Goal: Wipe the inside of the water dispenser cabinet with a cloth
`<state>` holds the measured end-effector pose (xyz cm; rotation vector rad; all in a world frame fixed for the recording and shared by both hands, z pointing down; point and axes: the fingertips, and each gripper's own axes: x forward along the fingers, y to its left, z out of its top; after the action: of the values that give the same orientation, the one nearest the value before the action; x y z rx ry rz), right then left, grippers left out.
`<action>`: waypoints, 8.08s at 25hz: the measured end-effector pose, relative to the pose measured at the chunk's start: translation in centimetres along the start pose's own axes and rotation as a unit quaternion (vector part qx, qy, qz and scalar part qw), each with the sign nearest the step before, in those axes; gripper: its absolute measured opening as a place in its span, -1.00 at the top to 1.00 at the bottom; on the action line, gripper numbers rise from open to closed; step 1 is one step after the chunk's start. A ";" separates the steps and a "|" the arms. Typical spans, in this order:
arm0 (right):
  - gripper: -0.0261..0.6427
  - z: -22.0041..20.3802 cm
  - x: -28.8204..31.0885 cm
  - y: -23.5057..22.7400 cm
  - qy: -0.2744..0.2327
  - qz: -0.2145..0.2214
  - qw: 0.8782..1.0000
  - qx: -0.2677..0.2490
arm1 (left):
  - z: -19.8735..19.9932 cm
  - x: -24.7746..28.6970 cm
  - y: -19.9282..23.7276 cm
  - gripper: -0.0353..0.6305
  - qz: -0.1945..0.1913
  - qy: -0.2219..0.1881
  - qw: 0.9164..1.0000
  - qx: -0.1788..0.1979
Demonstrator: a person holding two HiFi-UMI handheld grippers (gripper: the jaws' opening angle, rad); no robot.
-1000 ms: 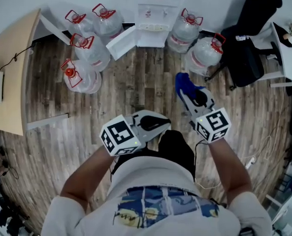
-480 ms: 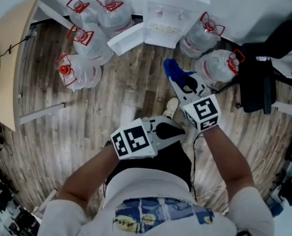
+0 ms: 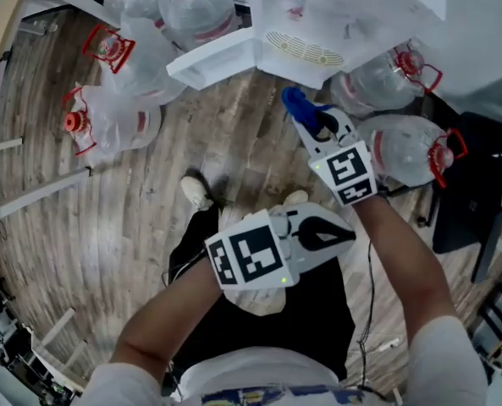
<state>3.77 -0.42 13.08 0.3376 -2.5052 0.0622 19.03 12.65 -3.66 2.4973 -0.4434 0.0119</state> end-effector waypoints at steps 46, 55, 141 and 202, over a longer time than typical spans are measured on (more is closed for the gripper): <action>0.68 -28.2 42.4 -27.1 -0.147 -0.205 0.958 0.134 | -25.1 -2.3 33.3 0.88 -0.060 0.045 0.997 -0.006; 0.68 -26.8 44.5 -26.8 -0.162 -0.199 0.957 0.137 | -25.4 -2.3 32.9 0.88 -0.082 0.052 0.995 0.005; 0.68 -13.1 31.8 -20.5 -0.284 -0.178 0.942 0.005 | -26.6 -0.2 32.1 0.88 -0.109 0.073 0.991 -0.003; 0.67 -20.9 35.6 -29.0 -0.188 -0.341 0.911 0.136 | -23.9 -5.7 30.2 0.88 -0.203 0.080 0.976 0.000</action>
<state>-5.07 -33.97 49.69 1.4392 -2.5910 0.0677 6.22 4.67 32.27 2.5168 0.1358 0.0500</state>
